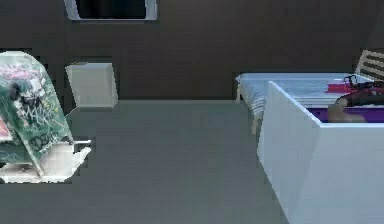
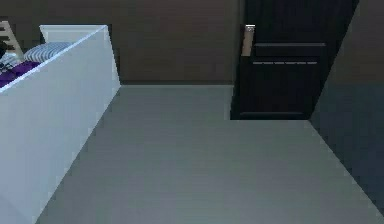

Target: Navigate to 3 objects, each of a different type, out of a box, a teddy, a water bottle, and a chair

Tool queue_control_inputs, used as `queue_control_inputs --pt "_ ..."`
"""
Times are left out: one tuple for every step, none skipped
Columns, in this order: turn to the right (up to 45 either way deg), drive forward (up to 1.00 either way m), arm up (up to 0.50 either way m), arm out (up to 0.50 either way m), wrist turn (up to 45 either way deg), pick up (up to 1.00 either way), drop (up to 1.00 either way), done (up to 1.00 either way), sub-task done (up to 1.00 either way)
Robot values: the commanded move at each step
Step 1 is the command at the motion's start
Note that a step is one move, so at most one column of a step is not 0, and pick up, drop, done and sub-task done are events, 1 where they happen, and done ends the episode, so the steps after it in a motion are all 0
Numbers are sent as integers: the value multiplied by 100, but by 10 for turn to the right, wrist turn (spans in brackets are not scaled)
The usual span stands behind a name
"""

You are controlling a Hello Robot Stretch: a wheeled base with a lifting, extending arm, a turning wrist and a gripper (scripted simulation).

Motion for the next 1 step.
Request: queue_control_inputs --pt "450 0 0 0 0 0 0 0 0"
